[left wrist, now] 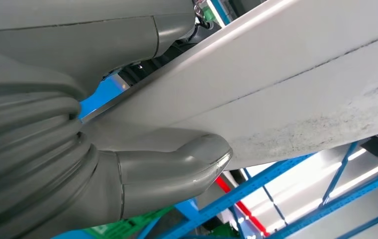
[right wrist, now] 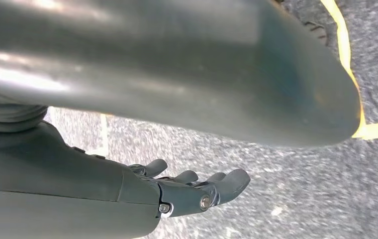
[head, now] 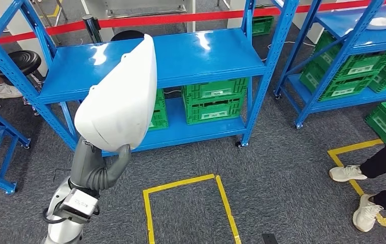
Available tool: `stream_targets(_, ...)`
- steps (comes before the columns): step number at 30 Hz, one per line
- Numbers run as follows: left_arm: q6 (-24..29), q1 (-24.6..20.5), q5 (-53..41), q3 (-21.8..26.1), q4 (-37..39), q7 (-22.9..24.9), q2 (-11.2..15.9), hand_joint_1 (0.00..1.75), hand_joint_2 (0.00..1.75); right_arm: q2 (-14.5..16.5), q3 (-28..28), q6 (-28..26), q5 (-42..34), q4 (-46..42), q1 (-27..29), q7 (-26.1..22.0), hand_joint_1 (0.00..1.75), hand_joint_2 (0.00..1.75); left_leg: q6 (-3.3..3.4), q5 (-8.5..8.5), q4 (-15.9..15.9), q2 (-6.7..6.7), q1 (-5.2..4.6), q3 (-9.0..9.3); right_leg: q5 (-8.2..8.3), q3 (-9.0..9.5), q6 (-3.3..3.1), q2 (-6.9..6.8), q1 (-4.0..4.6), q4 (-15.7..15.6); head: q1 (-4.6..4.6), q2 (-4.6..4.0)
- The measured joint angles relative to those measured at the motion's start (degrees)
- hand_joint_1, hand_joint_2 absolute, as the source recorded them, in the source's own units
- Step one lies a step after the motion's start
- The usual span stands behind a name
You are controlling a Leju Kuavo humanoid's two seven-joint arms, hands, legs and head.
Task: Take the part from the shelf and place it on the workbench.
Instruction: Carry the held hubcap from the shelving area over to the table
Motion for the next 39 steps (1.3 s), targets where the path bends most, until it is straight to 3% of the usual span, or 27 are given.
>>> stream_targets(1,0.08,-0.05,-0.01,0.02,0.22,0.29,-0.15,1.75,1.75,-0.01,-0.07,0.02,-0.03,0.0,0.09,-0.03,0.0,0.0,0.52,0.52,-0.11,0.62,0.1,-0.41,-0.97,-0.73,0.28,-0.09,-0.04,1.21,0.13,0.0)
stream_targets(3,0.15,-0.14,-0.29,0.08,0.68,1.79,-0.37,1.75,1.75,-0.01,-0.17,0.02,-0.05,0.01,0.18,-0.04,0.0,0.0,1.18,1.46,-0.16,1.84,0.16,-1.46,-5.24,-3.31,0.72,-0.81,-0.05,7.19,0.4,0.0)
stream_targets(5,0.17,-0.15,-1.15,0.18,1.5,4.83,-0.41,1.75,1.75,-0.03,-0.23,0.06,-0.07,0.01,0.24,-0.04,0.0,0.0,1.3,2.16,0.03,3.08,0.02,-2.5,-9.24,-5.66,1.08,-1.25,-0.07,14.52,0.51,0.0)
stream_targets(6,0.18,-0.15,-1.53,0.25,2.05,6.24,-0.41,1.75,1.75,-0.07,-0.27,0.1,-0.1,0.0,0.29,-0.04,0.0,0.0,1.24,2.41,0.21,3.69,-0.04,-2.94,-9.9,-5.64,1.15,-1.38,-0.07,16.08,0.51,0.0)
stream_targets(7,0.19,-0.19,-1.56,0.33,2.56,7.15,-0.43,1.75,1.75,-0.11,-0.31,0.15,-0.14,-0.01,0.36,-0.04,0.0,0.0,1.16,2.58,0.47,4.27,-0.06,-3.31,-9.47,-4.35,1.15,-1.57,-0.07,15.22,0.51,0.0)
stream_targets(8,0.18,-0.31,-1.28,0.4,3.0,7.56,-0.48,1.75,1.75,-0.17,-0.34,0.19,-0.24,-0.02,0.39,-0.07,0.0,0.0,1.05,2.66,0.78,4.84,-0.06,-3.6,-8.22,-1.92,1.07,-2.0,-0.07,12.07,0.51,0.0)
stream_targets(10,0.16,-0.81,-0.43,0.5,3.61,7.59,-0.69,1.75,1.75,-0.27,-0.39,0.26,-0.45,-0.06,0.35,-0.28,0.0,0.0,0.71,2.59,1.51,5.93,-0.22,-4.14,-6.25,3.23,0.55,-4.12,0.16,4.02,0.49,0.0)
stream_targets(11,0.15,-1.09,-0.05,0.52,3.82,7.41,-0.78,1.75,1.75,-0.3,-0.42,0.31,-0.55,-0.08,0.32,-0.43,0.0,0.0,0.43,2.57,1.76,6.39,-0.35,-4.31,-5.78,4.65,0.14,-4.9,0.34,1.48,0.48,0.0)
stream_targets(12,0.14,-1.33,0.22,0.54,3.98,7.17,-0.88,1.75,1.75,-0.31,-0.48,0.33,-0.58,-0.09,0.33,-0.56,0.0,0.0,0.12,2.59,1.88,6.79,-0.47,-4.41,-5.77,5.07,-0.3,-5.34,0.53,0.42,0.46,0.0)
stream_targets(14,0.16,-1.66,0.67,0.57,4.12,6.51,-1.14,1.75,1.75,-0.31,-0.69,0.33,-0.61,-0.08,0.49,-0.69,0.0,0.0,-0.51,2.72,1.82,7.46,-0.58,-4.43,-5.39,4.7,-1.05,-4.47,0.61,0.43,0.45,0.0)
stream_targets(16,0.25,-1.93,0.96,0.6,4.07,5.79,-1.48,1.75,1.75,-0.32,-0.98,0.26,-0.61,-0.08,0.59,-0.71,0.0,0.0,-1.25,1.73,3.0,5.92,-0.42,-4.99,-4.89,4.46,-1.8,-3.6,0.27,0.11,0.37,0.0)
stream_targets(18,0.36,-2.04,1.07,0.71,3.99,5.38,-1.6,1.75,1.75,-0.32,-1.18,0.19,-0.61,-0.08,0.47,-0.71,0.0,0.0,-1.89,-1.66,8.46,2.98,-0.13,-7.38,-4.43,4.14,-2.43,-2.62,0.0,-0.09,0.23,0.0)
stream_targets(20,0.4,-1.96,1.1,0.88,4.04,5.3,-1.59,1.75,1.75,-0.32,-1.26,0.18,-0.61,-0.08,0.4,-0.69,0.0,0.0,-2.16,-5.2,16.14,1.84,0.02,-10.77,-4.11,3.65,-2.61,-1.39,-0.02,-0.07,0.16,0.0)
stream_targets(21,0.4,-1.92,1.1,0.93,4.08,5.3,-1.58,1.75,1.75,-0.31,-1.29,0.18,-0.61,-0.08,0.45,-0.68,0.0,0.0,-2.22,-5.64,18.21,1.75,0.07,-11.67,-3.94,3.45,-2.56,-0.69,-0.02,-0.05,0.16,-0.01)
stream_targets(22,0.4,-1.92,1.1,0.95,4.11,5.29,-1.59,1.75,1.75,-0.31,-1.34,0.18,-0.61,-0.08,0.51,-0.67,0.0,0.0,-2.21,-4.91,18.06,1.68,0.13,-11.48,-3.77,3.3,-2.43,0.06,-0.04,-0.03,0.15,-0.01)
stream_targets(23,0.4,-1.94,1.1,0.96,4.12,5.29,-1.6,1.75,1.75,-0.31,-1.38,0.18,-0.61,-0.08,0.56,-0.66,0.0,0.0,-2.15,-3.15,15.5,1.46,0.22,-10.1,-3.61,3.23,-2.26,0.85,-0.07,0.0,0.15,-0.01)
stream_targets(25,0.43,-2.0,1.1,0.97,4.12,5.29,-1.62,1.75,1.75,-0.31,-1.41,0.18,-0.61,-0.08,0.54,-0.66,0.0,0.0,-1.92,0.51,7.13,-0.74,0.5,-5.83,-3.32,3.06,-1.8,2.31,-0.06,0.14,0.15,-0.01)
stream_targets(26,0.59,-2.02,1.15,0.98,4.1,5.37,-1.63,1.75,1.75,-0.31,-1.41,0.18,-0.62,-0.08,0.48,-0.66,0.0,0.0,-1.76,1.46,3.95,-2.03,0.62,-4.35,-3.14,2.85,-1.48,2.97,-0.05,0.22,0.17,0.0)
stream_targets(28,1.62,-2.02,1.18,1.1,4.07,5.83,-1.7,1.75,1.75,-0.3,-1.45,0.24,-0.62,-0.08,0.47,-0.64,0.0,0.0,-1.26,1.59,1.8,-3.39,0.53,-3.6,-2.64,2.26,-0.63,4.16,-0.12,0.17,0.21,0.0)
stream_targets(30,3.64,-1.99,0.98,1.25,3.82,6.14,-1.93,1.75,1.75,-0.28,-1.51,0.37,-0.54,-0.08,0.7,-0.63,0.0,0.0,-0.4,2.05,1.65,-2.06,0.46,-3.67,-2.2,1.79,0.2,4.8,-0.35,0.04,0.21,0.0)
stream_targets(32,5.77,-1.71,0.78,1.34,3.16,5.5,-2.22,1.75,1.75,-0.2,-1.56,0.54,-0.28,-0.08,0.88,-0.62,0.0,0.0,0.43,2.56,1.33,-0.58,0.64,-3.68,-3.7,0.48,0.72,2.45,-0.21,2.4,0.5,0.0)
stream_targets(34,7.02,-0.89,1.49,1.56,2.2,3.87,-2.28,1.75,1.75,-0.09,-1.56,0.71,0.11,-0.08,0.81,-0.63,0.0,0.0,0.77,2.72,1.25,1.13,0.55,-3.87,-7.64,-2.83,1.03,-0.66,-0.01,9.56,0.82,0.0)
stream_targets(36,7.3,0.31,3.07,1.9,1.23,1.78,-2.14,1.75,1.75,-0.04,-1.56,0.84,0.51,-0.08,0.77,-0.63,0.0,0.0,0.82,2.7,1.3,2.94,0.42,-4.03,-10.28,-5.72,1.23,-1.49,-0.05,16.32,0.85,0.0)
stream_targets(37,7.19,0.88,3.8,2.08,0.78,0.87,-2.06,1.75,1.75,-0.04,-1.56,0.92,0.72,-0.08,0.84,-0.62,0.0,0.0,0.82,2.67,1.33,3.75,0.4,-4.06,-10.05,-5.69,1.24,-1.64,-0.05,16.82,0.85,0.0)
stream_targets(38,7.04,1.38,4.44,2.22,0.33,0.12,-1.97,1.75,1.75,-0.04,-1.56,0.99,0.9,-0.08,0.92,-0.6,0.0,0.0,0.78,2.62,1.37,4.47,0.39,-4.05,-8.82,-4.36,1.16,-1.85,-0.05,14.79,0.86,0.0)
stream_targets(39,6.89,1.83,4.95,2.34,-0.12,-0.47,-1.88,1.75,1.75,-0.05,-1.56,1.07,1.04,-0.08,0.98,-0.56,0.0,0.0,0.7,2.52,1.44,5.13,0.39,-4.0,-7.05,-1.99,1.02,-2.45,-0.02,10.82,0.86,0.0)
